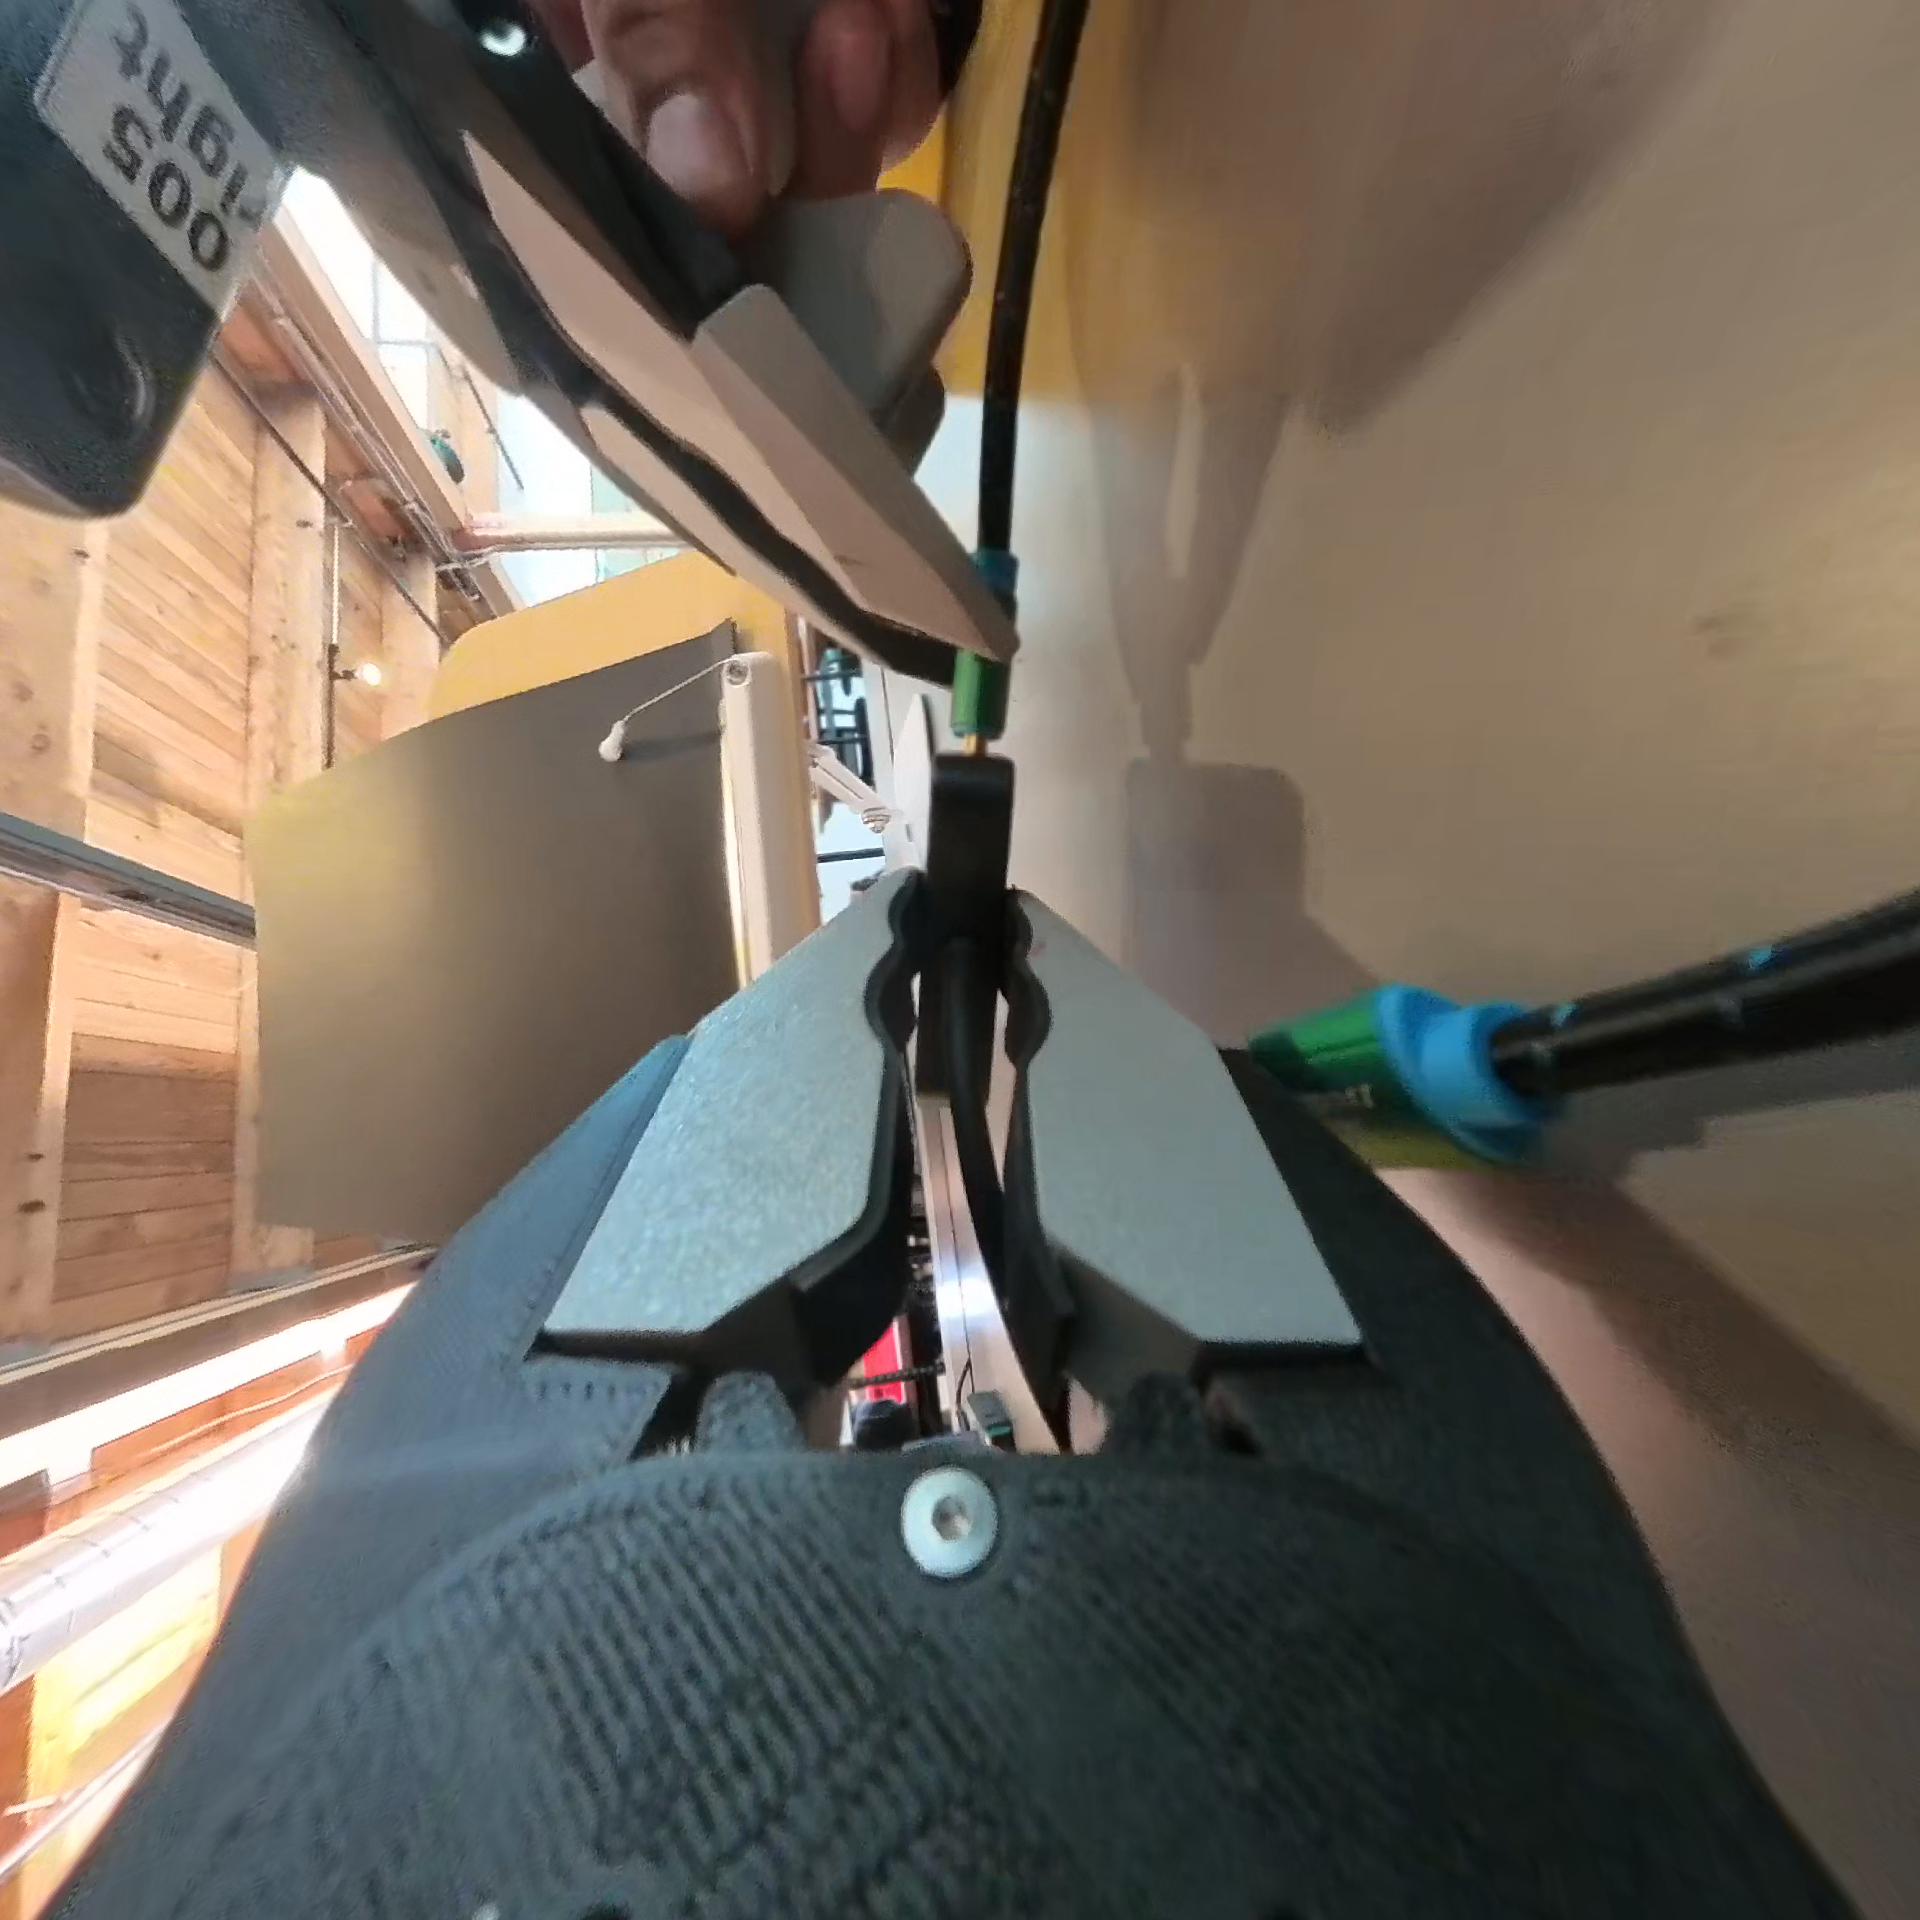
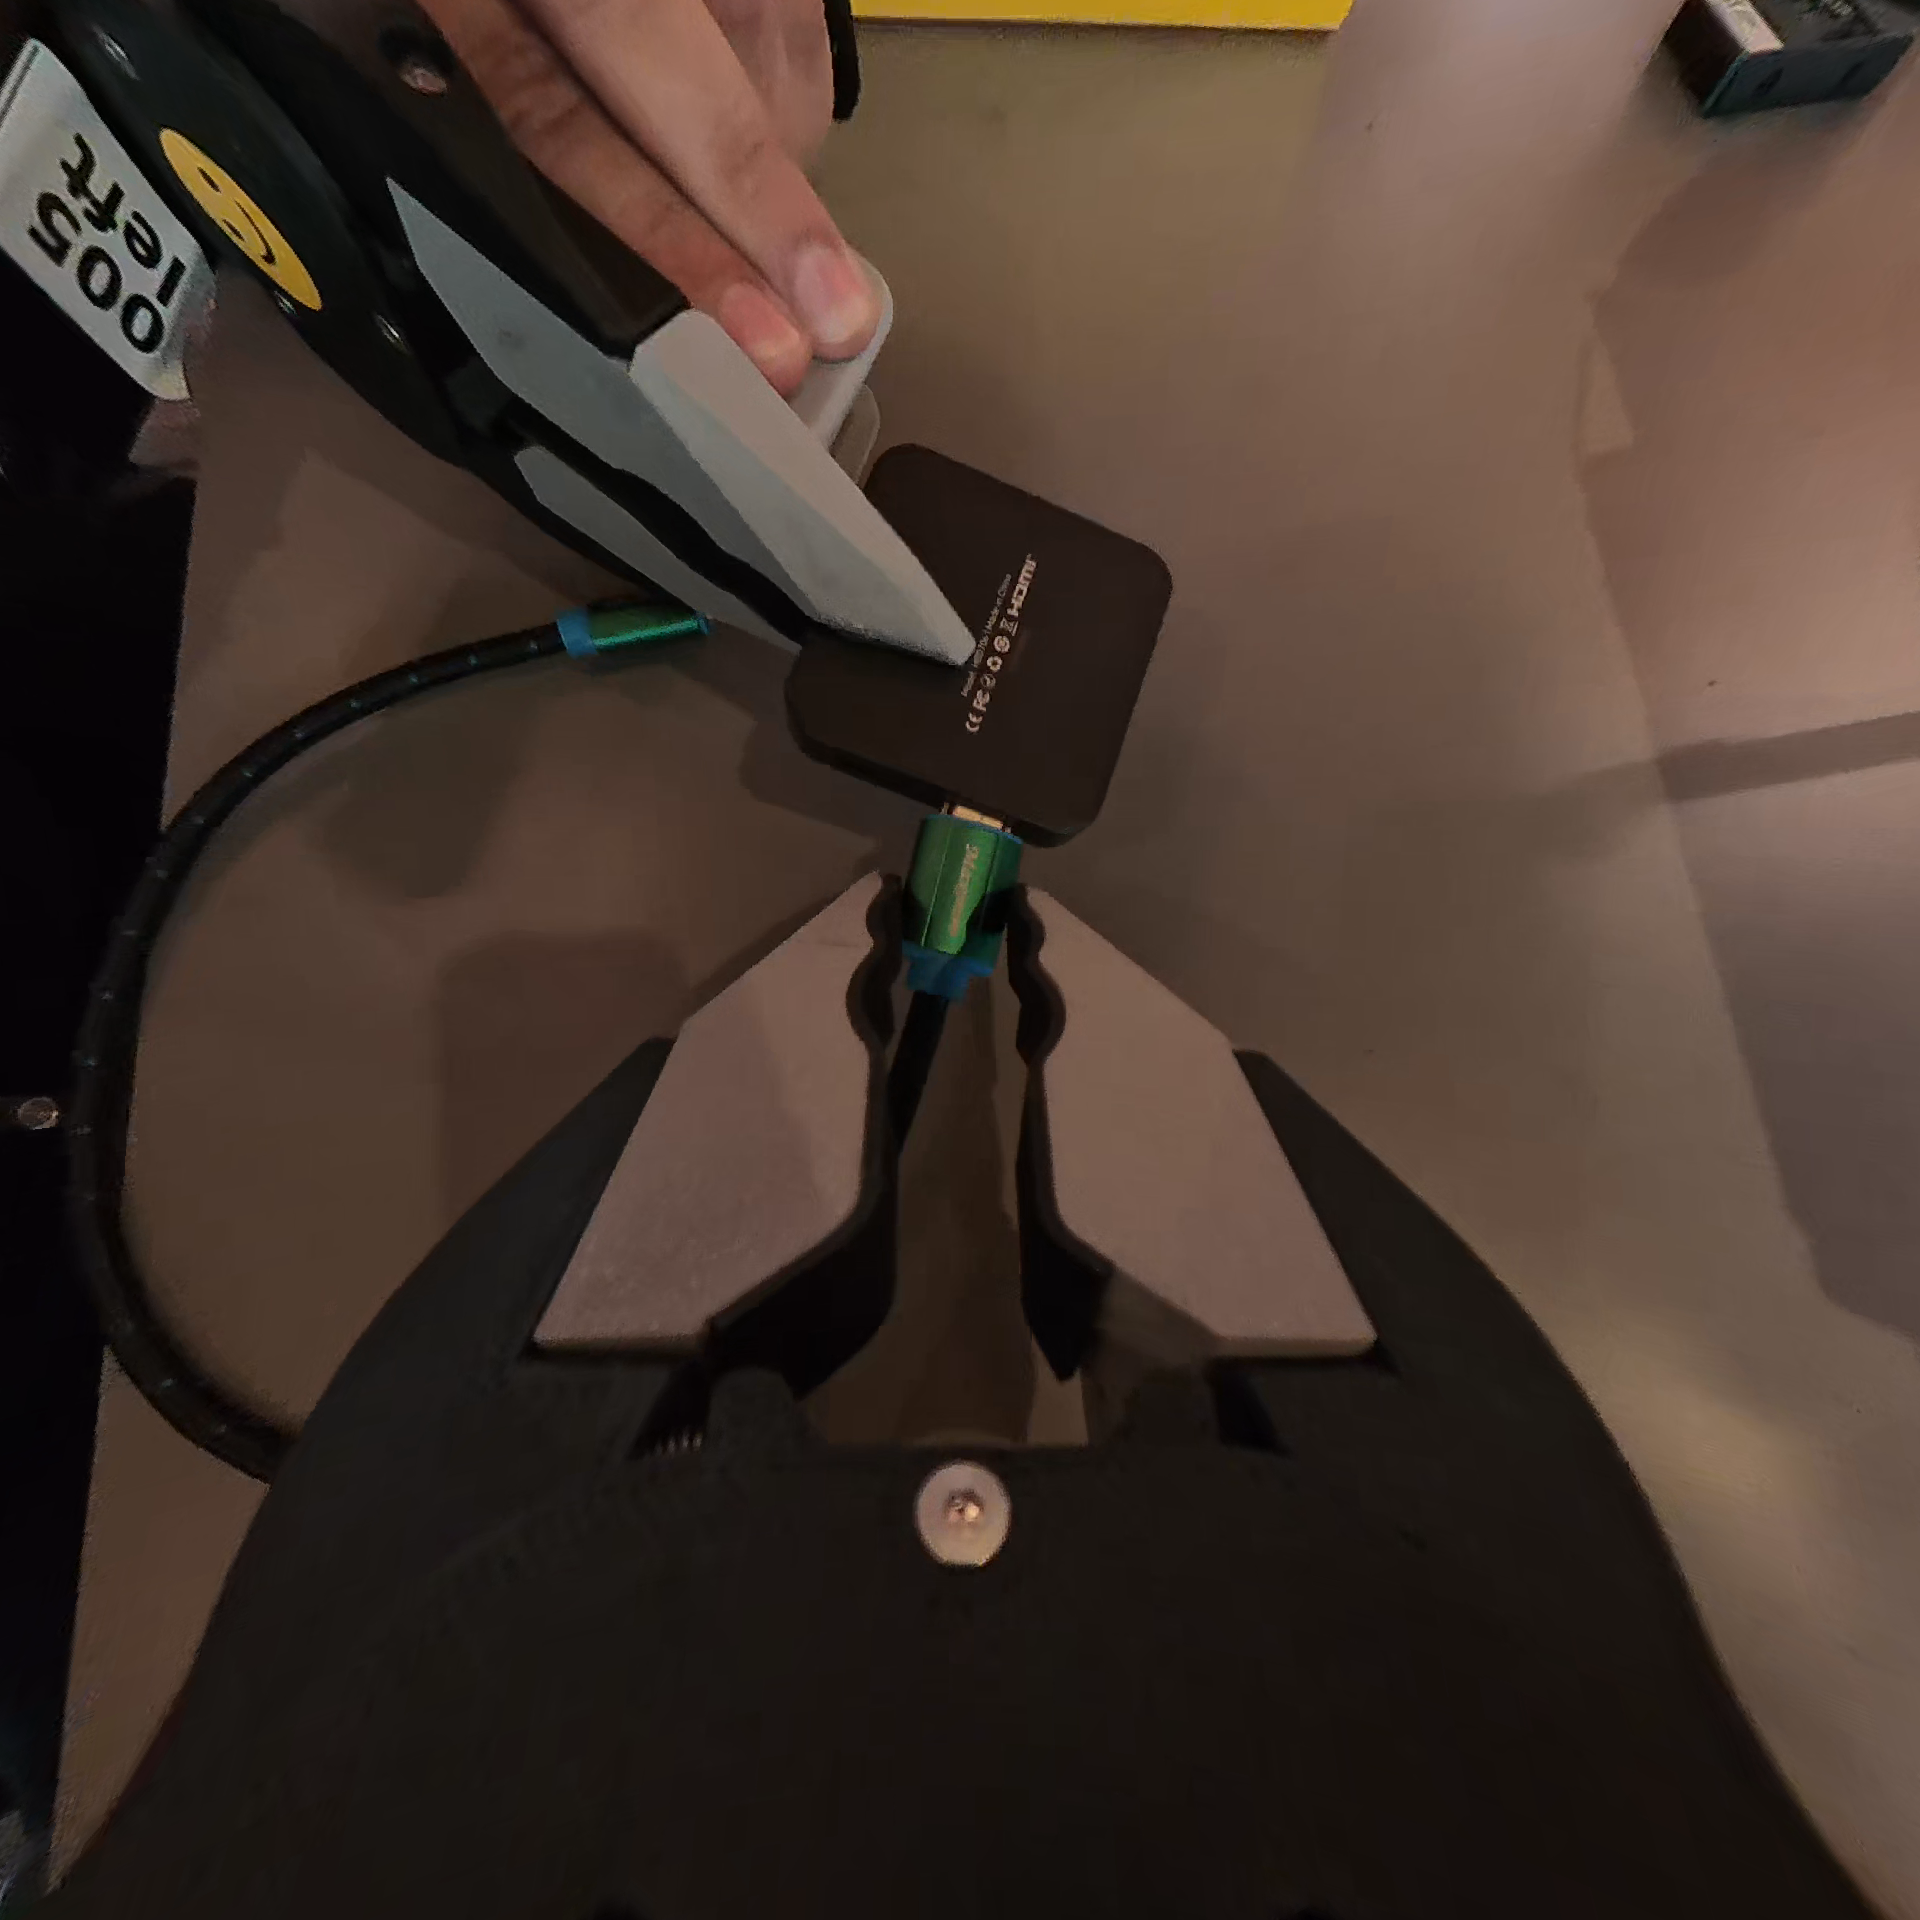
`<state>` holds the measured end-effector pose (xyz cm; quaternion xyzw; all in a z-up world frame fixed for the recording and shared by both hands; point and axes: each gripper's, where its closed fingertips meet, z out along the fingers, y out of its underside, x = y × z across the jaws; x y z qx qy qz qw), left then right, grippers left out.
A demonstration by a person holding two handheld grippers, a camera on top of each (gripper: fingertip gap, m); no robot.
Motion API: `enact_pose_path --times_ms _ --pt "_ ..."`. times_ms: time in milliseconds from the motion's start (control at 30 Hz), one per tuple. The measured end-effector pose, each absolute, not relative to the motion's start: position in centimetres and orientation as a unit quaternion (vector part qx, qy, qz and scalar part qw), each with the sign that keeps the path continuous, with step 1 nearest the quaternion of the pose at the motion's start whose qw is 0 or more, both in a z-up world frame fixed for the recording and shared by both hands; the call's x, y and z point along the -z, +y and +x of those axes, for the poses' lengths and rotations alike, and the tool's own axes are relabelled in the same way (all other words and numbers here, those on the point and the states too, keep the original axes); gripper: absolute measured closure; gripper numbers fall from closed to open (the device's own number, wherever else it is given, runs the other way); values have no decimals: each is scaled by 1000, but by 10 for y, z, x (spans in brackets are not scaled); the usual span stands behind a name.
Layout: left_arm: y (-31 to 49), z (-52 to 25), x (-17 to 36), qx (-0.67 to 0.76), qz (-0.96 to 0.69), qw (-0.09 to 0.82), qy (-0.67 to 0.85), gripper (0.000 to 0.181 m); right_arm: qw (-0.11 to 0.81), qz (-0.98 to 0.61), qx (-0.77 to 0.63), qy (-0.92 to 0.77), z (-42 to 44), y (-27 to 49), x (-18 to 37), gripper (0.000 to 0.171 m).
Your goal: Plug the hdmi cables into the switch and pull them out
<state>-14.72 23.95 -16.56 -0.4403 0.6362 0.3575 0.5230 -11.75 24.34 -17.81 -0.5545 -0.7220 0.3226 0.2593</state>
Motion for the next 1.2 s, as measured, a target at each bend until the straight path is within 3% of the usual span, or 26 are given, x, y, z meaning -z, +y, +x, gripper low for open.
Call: enact_pose_path --times_ms 400,500,600,867,933,1000,1200 --pt "248 -156 156 -314 -488 552 599 169 271 -563 -405 -667 -125 249 160 152" --pt "245 -155 143 -243 -521 597 559 170 332 -556 -459 -608 -121 265 122 136" --pt "239 -155 118 -140 -542 658 504 170 385 -543 -498 -556 -109 278 93 132" --pt "218 -144 98 101 -564 680 458 170 420 -478 -482 -602 -131 237 94 107" --pt "211 -132 103 143 -566 662 471 170 422 -459 -474 -622 -141 220 95 117" --pt "210 -125 109 160 -580 645 471 170 411 -437 -471 -647 -146 202 99 146" --pt "199 -120 102 237 -574 632 463 170 416 -463 -438 -648 -144 193 91 151"
